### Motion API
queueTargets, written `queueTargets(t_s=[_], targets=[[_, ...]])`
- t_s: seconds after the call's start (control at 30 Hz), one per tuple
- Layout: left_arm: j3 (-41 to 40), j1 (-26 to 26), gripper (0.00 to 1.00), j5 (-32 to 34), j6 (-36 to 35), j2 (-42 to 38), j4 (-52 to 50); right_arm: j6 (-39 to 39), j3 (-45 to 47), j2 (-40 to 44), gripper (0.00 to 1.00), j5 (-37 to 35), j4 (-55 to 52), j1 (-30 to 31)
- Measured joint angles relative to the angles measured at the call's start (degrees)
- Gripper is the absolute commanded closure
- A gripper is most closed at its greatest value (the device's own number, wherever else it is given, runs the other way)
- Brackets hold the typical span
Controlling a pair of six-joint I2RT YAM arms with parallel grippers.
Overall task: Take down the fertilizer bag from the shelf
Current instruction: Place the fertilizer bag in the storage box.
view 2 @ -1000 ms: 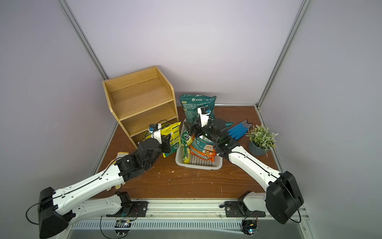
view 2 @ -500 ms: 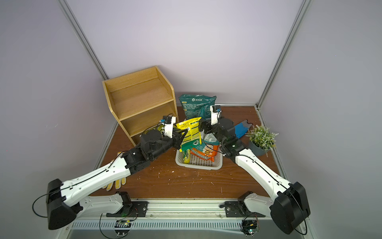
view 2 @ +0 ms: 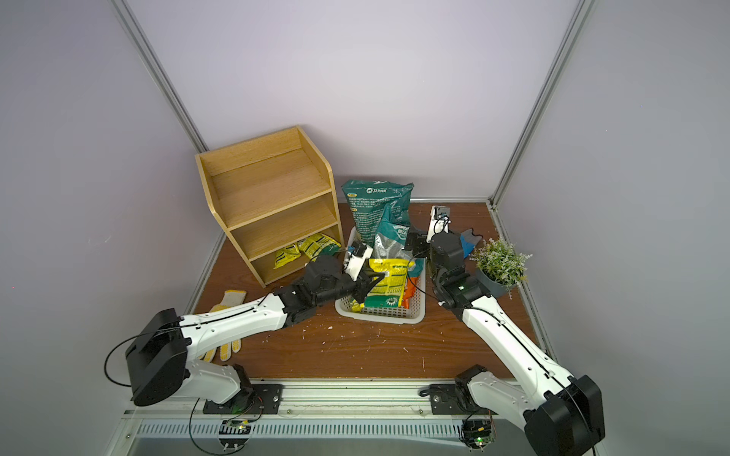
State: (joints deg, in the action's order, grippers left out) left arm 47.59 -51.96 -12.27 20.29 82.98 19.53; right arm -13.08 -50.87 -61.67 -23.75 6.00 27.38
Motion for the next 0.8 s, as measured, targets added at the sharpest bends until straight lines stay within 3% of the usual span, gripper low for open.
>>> queueTargets(t_s=[0.07,0.1,0.17,0.23,0.3,0.43,0.6,0.8], targets=[[-3.65,-0.31,0.96,-0.24,-0.28,1.27,0.07,0.02,-0.15,0.11,0.03,0.0,0.7,0.04],[-5.42,-0.31,0.78,0.26,-0.33,1.77,1.97,0.02,-0.31,0.11,0.03,0.02,0.85,0.04],[-5.88,-0.07,0.31,0.59,-0.13,1.84,3.45,0.02,-0.44,0.11,0.03,0.02,1.11,0.04],[-5.77,-0.13,0.21,0.85,0.63,2.16,3.52,0.02,-0.59,0.09,0.03,0.15,1.36,0.04],[-5.16,-0.31,0.01,1.53,1.14,2.56,2.69,0.0,-0.74,0.07,0.03,0.37,1.55,0.04],[-3.21,-0.5,0.0,5.29,2.19,0.57,-0.66,-0.48,-1.27,-0.35,0.03,1.64,1.9,0.04],[-0.52,1.16,0.0,12.68,2.93,-10.1,-3.34,-1.09,-1.33,-1.51,0.03,3.43,2.25,0.04],[-4.26,10.32,0.03,15.78,9.14,-26.03,0.52,-1.42,-1.38,-2.99,0.03,5.64,2.32,0.04]])
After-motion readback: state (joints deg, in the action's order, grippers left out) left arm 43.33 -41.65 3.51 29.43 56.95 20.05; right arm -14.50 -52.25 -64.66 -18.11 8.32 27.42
